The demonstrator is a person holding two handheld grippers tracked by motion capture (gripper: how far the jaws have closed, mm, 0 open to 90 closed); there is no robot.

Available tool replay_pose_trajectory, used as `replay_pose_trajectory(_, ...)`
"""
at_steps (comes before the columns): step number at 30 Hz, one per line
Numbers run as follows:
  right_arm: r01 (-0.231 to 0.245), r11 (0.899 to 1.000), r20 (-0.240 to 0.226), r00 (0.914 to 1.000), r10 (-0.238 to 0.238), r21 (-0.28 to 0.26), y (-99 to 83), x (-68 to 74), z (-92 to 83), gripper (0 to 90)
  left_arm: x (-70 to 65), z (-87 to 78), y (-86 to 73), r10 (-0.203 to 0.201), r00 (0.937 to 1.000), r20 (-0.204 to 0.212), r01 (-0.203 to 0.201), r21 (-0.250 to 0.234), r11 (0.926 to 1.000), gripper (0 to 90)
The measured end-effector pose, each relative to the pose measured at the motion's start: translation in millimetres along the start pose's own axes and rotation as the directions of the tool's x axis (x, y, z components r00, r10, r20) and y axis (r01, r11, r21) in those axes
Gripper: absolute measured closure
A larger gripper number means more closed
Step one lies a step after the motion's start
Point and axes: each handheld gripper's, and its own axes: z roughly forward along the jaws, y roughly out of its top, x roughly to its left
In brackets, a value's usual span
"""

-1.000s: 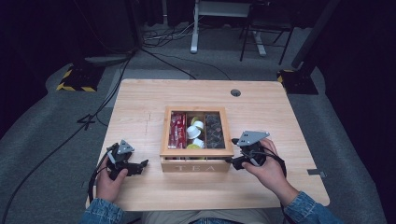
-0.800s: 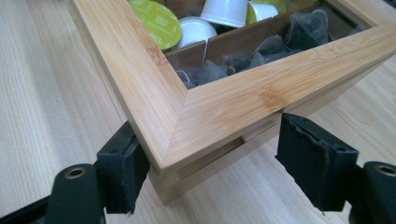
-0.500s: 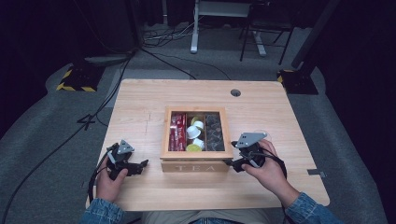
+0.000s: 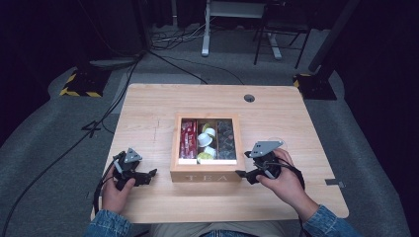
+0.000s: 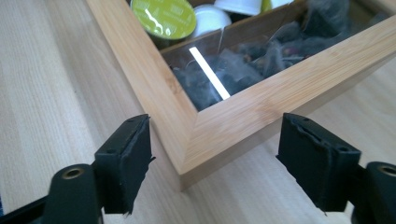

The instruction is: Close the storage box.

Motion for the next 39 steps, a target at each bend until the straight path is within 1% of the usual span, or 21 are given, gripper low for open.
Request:
replay_pose_trajectory(1, 0.006, 1.000, 0.009, 0.9999, -0.006, -0.003, 1.0, -0.3, -2.1, 23.9, 0.0, 0.0, 0.0, 0.000, 1.0000, 0.000, 0.000, 0.000, 1.0000, 13.3)
replay_pose_trajectory(4, 0.002, 1.000, 0.010, 0.9999, -0.002, -0.018, 2.7, -1.0, -5.4, 23.8, -0.1, 0.0, -0.1, 0.000, 1.0000, -0.001, 0.000, 0.000, 1.0000, 13.3)
replay_pose_trajectory(8, -0.020, 0.998, -0.005, 0.9998, 0.020, -0.056, 6.1, -2.8, -9.7, 23.4, -0.2, -0.4, -0.1, -0.001, 1.0000, -0.001, 0.001, 0.004, 1.0000, 13.3)
replay_pose_trajectory(12, -0.034, 0.995, -0.003, 0.9994, 0.034, -0.098, 9.7, -6.1, -19.4, 22.2, -0.2, -0.3, -0.2, -0.002, 1.0000, -0.002, 0.002, 0.002, 1.0000, 13.3)
replay_pose_trajectory(16, -0.060, 0.989, 0.012, 0.9980, 0.062, -0.136, 9.1, -17.5, -34.1, 19.1, -0.2, -0.4, -0.1, -0.001, 1.0000, -0.001, 0.001, 0.004, 1.0000, 13.3)
replay_pose_trajectory(18, -0.073, 0.986, 0.021, 0.9968, 0.077, -0.148, 7.1, -24.2, -41.5, 16.0, -0.2, -0.4, -0.2, -0.002, 1.0000, -0.001, 0.002, 0.003, 1.0000, 13.3)
replay_pose_trajectory(21, -0.093, 0.981, 0.039, 0.9941, 0.101, -0.168, 3.8, -32.9, -52.2, 15.8, -0.2, -0.6, -0.3, -0.002, 1.0000, -0.002, 0.002, 0.004, 1.0000, 13.3)
replay_pose_trajectory(23, -0.114, 0.977, 0.062, 0.9899, 0.127, -0.181, 0.2, -39.4, -60.3, 15.9, -0.2, -0.6, -0.3, -0.002, 1.0000, -0.002, 0.002, 0.004, 1.0000, 13.3)
replay_pose_trajectory(27, -0.140, 0.973, 0.101, 0.9820, 0.160, -0.183, -9.4, -50.9, -71.7, 16.0, -0.2, -0.6, -0.3, -0.002, 1.0000, -0.002, 0.002, 0.004, 1.0000, 13.3)
replay_pose_trajectory(30, -0.170, 0.969, 0.107, 0.9758, 0.191, -0.177, -18.6, -59.7, -78.9, 16.1, -0.3, -0.5, -0.4, -0.003, 1.0000, -0.002, 0.003, 0.002, 1.0000, 13.3)
replay_pose_trajectory(33, -0.182, 0.971, 0.112, 0.9733, 0.200, -0.155, -27.9, -67.8, -86.4, 15.9, -0.2, -0.5, -0.4, -0.003, 1.0000, -0.002, 0.003, 0.002, 1.0000, 13.3)
replay_pose_trajectory(38, -0.211, 0.967, 0.153, 0.9607, 0.232, -0.140, -42.6, -80.0, -96.0, 16.1, -0.3, -0.4, -0.4, -0.004, 1.0000, -0.002, 0.004, 0.001, 1.0000, 13.3)
replay_pose_trajectory(39, -0.224, 0.965, 0.160, 0.9562, 0.245, -0.139, -46.6, -83.4, -97.9, 16.2, -0.3, -0.4, -0.4, -0.004, 1.0000, -0.002, 0.004, 0.001, 1.0000, 13.3)
